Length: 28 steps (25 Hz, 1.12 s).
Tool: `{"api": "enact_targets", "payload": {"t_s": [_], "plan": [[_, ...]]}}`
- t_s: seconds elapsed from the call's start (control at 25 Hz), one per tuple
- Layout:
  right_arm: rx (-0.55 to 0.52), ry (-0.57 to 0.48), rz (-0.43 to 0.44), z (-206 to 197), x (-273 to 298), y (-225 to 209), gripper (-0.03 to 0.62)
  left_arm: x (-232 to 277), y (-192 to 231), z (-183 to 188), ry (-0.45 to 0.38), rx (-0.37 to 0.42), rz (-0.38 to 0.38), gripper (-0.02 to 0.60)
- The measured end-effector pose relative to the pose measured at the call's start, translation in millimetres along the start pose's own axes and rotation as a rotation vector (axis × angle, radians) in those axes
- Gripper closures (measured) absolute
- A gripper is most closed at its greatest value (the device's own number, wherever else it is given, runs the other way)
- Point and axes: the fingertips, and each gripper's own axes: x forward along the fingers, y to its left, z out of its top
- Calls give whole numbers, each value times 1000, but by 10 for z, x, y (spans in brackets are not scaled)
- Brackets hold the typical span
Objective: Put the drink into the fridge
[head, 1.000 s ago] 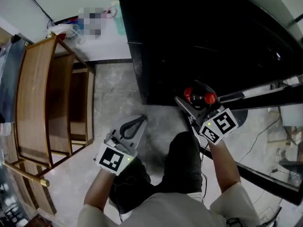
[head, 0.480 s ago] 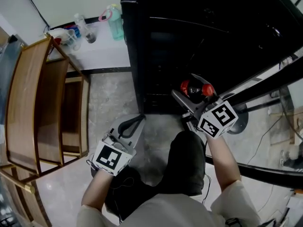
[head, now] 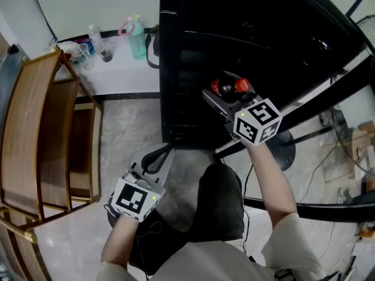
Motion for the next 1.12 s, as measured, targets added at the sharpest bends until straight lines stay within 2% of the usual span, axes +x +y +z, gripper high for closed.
{"api": "enact_targets", "payload": {"t_s": [0.16, 0.32, 0.68, 1.12], "plan": [[-30, 18, 6, 53, 241, -48, 287, 124, 31, 108, -6, -11, 2, 572], [-38, 55, 12, -5, 466, -123, 287, 185, -26, 209, -30, 17, -10, 572], [-19, 154, -15, -164, 925, -439, 286, 165, -96, 0, 0, 21, -6, 572], [31, 269, -36, -427, 1346, -628, 284, 206, -124, -5, -24, 30, -1, 572]]}}
